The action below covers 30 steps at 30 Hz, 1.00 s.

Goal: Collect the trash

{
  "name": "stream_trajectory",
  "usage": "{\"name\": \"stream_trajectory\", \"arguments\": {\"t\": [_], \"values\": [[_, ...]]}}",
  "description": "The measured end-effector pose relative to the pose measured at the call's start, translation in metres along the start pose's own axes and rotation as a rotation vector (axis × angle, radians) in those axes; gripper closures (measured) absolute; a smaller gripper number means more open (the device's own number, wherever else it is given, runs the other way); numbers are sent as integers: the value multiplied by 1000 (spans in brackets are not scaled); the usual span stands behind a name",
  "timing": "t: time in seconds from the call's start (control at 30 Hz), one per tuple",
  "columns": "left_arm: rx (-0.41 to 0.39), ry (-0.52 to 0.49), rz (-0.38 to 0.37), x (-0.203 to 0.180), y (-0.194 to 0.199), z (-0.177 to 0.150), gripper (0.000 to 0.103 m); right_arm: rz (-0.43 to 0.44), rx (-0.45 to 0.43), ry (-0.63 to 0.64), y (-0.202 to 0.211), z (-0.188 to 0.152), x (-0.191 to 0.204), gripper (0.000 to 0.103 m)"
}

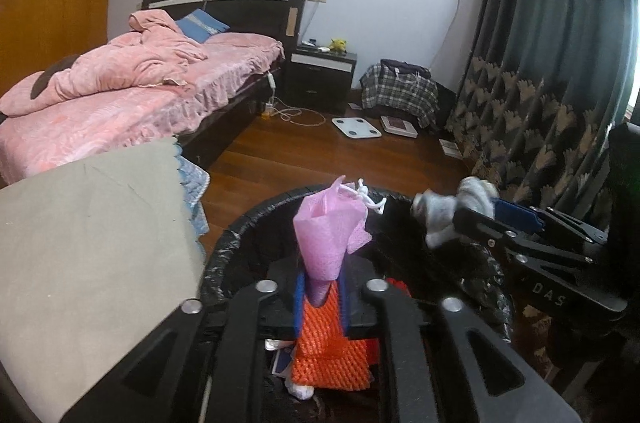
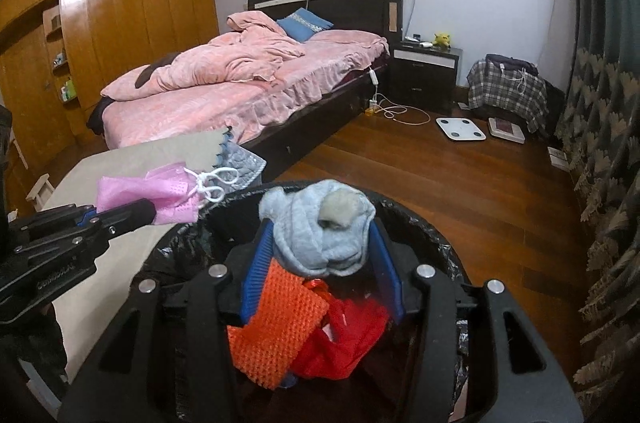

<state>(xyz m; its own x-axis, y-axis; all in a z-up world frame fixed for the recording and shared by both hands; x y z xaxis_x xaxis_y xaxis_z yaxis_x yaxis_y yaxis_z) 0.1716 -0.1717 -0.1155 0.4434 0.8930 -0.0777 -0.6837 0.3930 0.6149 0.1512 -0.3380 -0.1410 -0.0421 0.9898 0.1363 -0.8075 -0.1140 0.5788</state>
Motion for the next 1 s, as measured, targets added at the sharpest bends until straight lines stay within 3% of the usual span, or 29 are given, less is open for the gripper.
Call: {"name": "stream_trajectory", "arguments": {"t": [0.03,0.1,0.27,0.33,0.4,0.57,0.8,1.0], "values": [[7,-2,-9,0,-2,1,80,-2,2,-1,-1,0,0,46],[12,-3,-17,0,-3,-2,58,-10,0,1,-1,0,-2,40],[6,4,-3,7,0,-3,43,-24,-11,2,1,3,-6,25],[-7,7,14,15,5,-2,37,-26,-19,0,4,5,-6,12],[-22,8,41,24,11,0,25,-25,-28,0,8,7,-3,10],[-37,32,93,46,26,0,15,8,-27,10,13,14,10,6],[-48,60,151,67,45,-1,9,54,-15,3,19,21,34,5],[-48,74,175,72,56,-5,7,38,-11,32,25,24,50,5]]}}
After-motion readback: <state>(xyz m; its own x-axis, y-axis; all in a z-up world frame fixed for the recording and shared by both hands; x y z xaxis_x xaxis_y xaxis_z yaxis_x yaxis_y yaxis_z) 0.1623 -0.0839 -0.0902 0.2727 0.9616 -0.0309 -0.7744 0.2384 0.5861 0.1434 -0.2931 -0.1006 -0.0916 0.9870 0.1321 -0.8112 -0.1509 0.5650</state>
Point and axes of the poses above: each gripper's, at about its wrist camera, not at the fingertips, and y roughly against the way its jaws point, x to its left, z to its top, the point moved 10 cm from there along -y, roughly the way its jaws point, and after that the axes turned 8 degrees about z, right-handed, at the moved point
